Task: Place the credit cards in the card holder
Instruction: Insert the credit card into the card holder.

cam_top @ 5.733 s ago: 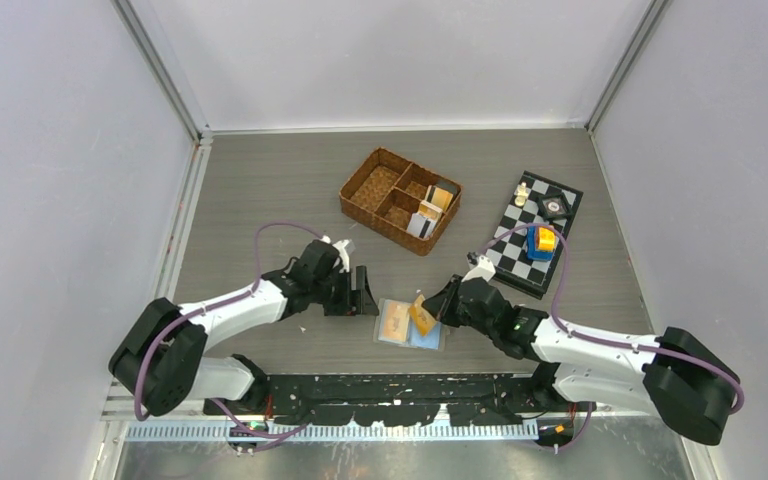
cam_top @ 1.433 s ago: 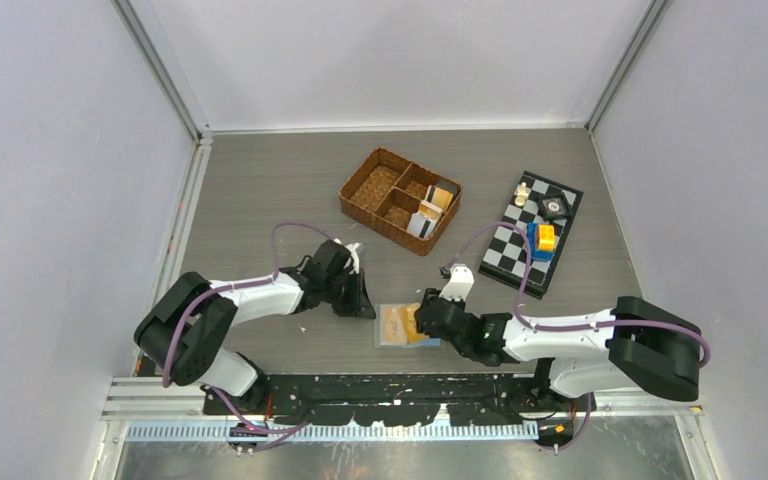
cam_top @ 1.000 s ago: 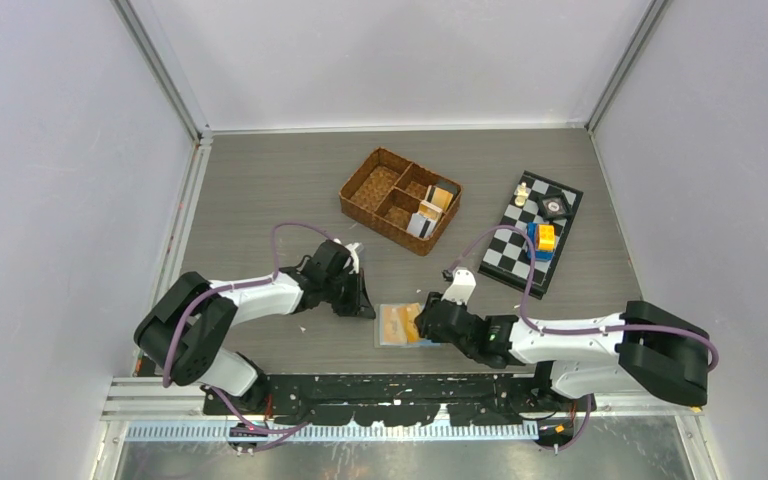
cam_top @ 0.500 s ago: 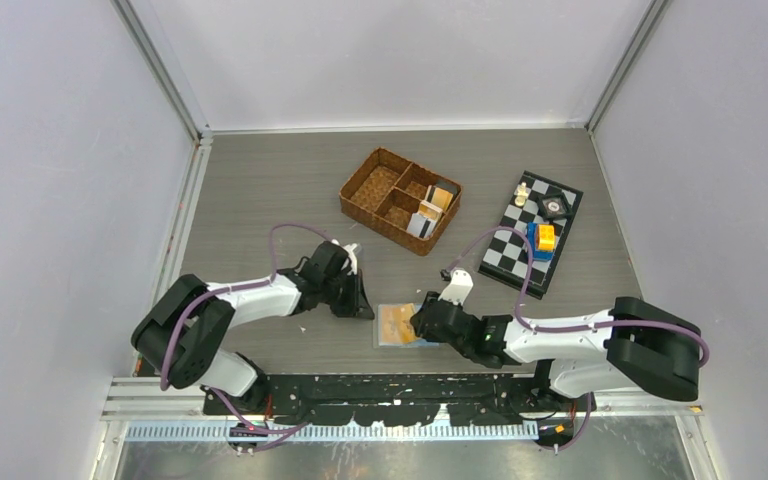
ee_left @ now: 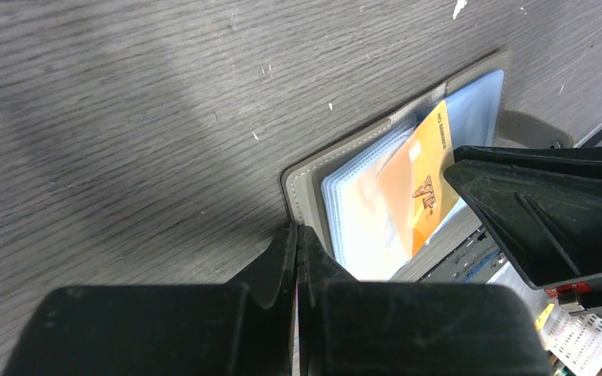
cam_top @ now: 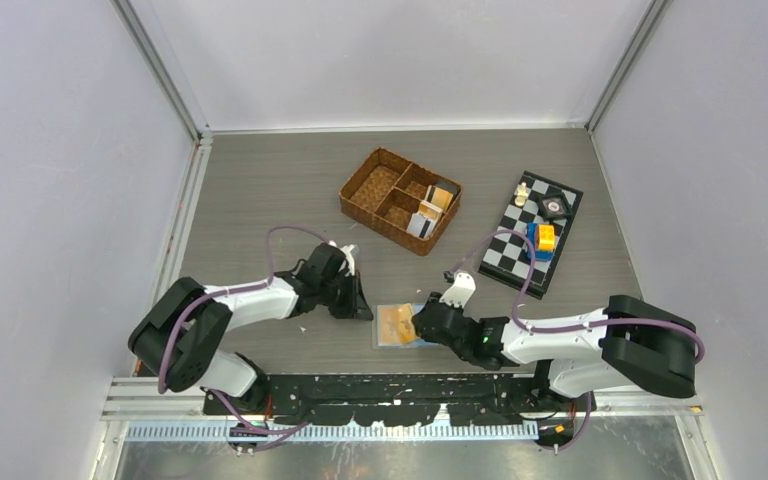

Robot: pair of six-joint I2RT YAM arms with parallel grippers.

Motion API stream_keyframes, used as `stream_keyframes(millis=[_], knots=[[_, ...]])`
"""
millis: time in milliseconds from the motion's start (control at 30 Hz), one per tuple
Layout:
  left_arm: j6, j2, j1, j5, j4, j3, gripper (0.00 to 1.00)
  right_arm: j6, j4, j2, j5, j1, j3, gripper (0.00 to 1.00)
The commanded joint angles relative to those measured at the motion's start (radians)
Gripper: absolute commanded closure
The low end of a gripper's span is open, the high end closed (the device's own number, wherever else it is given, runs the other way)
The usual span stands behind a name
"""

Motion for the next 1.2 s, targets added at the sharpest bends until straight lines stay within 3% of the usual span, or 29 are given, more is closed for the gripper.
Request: stream_keyframes(millis=[0, 167, 500, 667, 833, 1167], knots=[[-0.008, -0.025, 0.000, -0.010, -0.001, -0.028, 1.00, 0.087, -0.089, -0.005, 0.075, 0.009, 0.027, 0.75], [-0.038, -0.081, 0.001, -0.018, 0.005, -0.068, 1.00, 0.210, -0.324, -0.068, 0.124, 0.010, 0.077, 0.68], [-0.058, -0.144, 0.001, 0.010, 0.002, -0.091, 1.00, 0.381, -0.478, -0.238, 0.021, 0.042, 0.093, 0.64], [-0.079, -0.166, 0.001, 0.040, 0.023, -0.094, 0.82, 0.454, -0.405, -0.248, -0.003, 0.079, 0.067, 0.63], [-0.084, -0.175, 0.001, 0.052, 0.048, -0.094, 0.68, 0.469, -0.295, -0.146, -0.034, 0.090, 0.068, 0.63], [-0.082, -0.125, -0.001, 0.074, 0.098, -0.082, 0.58, 0.477, -0.214, -0.051, -0.059, 0.099, 0.079, 0.64]])
